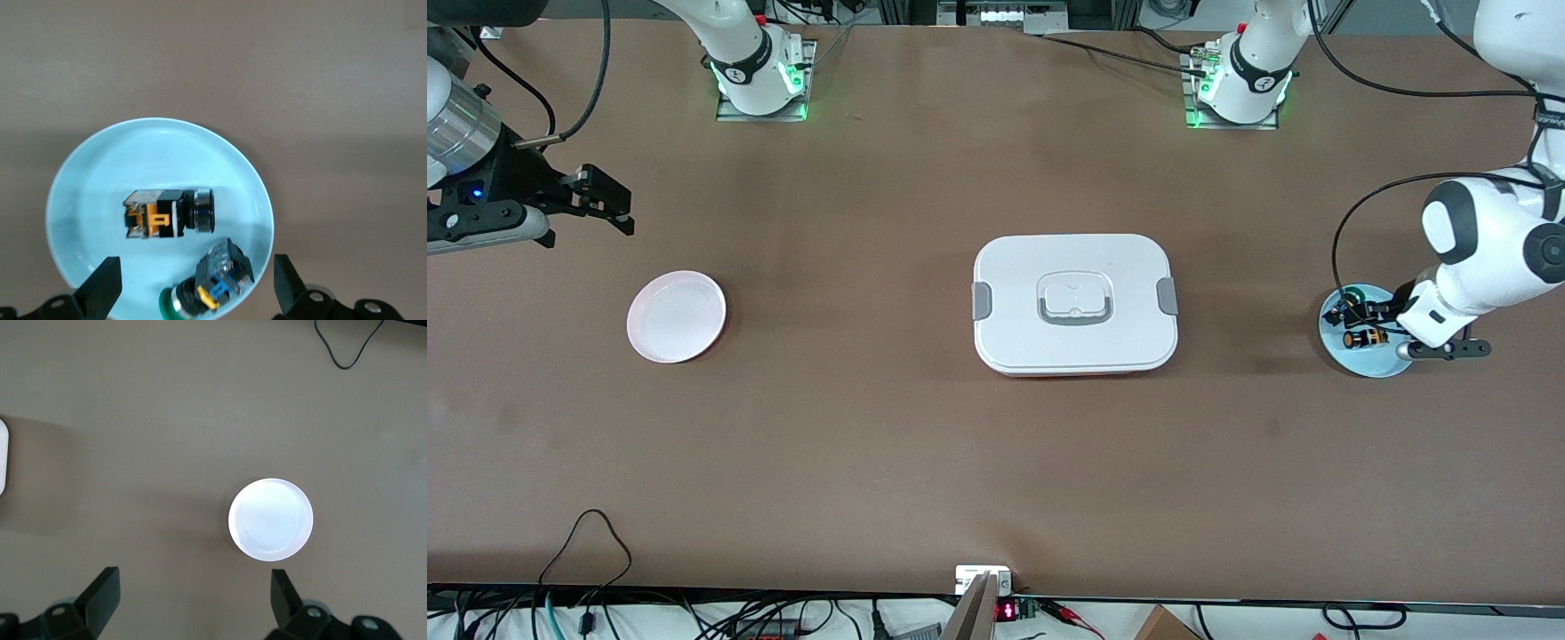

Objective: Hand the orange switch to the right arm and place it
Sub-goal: 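Lower the left gripper onto the orange switch in the blue dish and grasp, then lift the switch with the left gripper while the right gripper reaches inward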

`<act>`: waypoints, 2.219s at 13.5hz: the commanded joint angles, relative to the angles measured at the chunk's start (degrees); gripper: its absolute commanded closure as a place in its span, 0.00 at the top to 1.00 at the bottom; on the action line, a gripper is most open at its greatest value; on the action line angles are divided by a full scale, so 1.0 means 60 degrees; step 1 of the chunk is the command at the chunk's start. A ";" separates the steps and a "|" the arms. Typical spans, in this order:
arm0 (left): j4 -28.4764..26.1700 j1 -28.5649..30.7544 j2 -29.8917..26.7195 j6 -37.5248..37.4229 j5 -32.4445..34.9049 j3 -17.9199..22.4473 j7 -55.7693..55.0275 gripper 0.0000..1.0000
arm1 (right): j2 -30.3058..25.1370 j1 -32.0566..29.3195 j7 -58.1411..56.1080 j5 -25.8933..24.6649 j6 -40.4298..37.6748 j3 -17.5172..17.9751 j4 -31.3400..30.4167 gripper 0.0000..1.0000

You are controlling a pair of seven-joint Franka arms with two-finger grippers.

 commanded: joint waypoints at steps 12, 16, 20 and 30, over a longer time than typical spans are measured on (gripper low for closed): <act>0.0054 0.0430 0.1057 0.1834 0.0195 0.0067 0.1030 0.98 | 0.0032 0.0008 0.0076 0.0015 -0.0086 0.0041 0.0183 1.00; 0.0084 0.0401 0.1072 0.1790 0.0195 0.0067 0.1045 0.55 | 0.0032 0.0008 0.0076 0.0015 -0.0071 0.0056 0.0183 1.00; 0.0855 0.0386 0.0911 -0.0164 0.0151 -0.0051 0.1162 0.52 | 0.0032 0.0008 0.0076 0.0015 -0.0071 0.0041 0.0183 1.00; 0.5794 0.0341 0.0925 -0.8605 -0.2185 -0.1528 0.1949 0.26 | 0.0105 -0.0109 0.0032 -0.0044 0.0280 0.0012 0.0183 1.00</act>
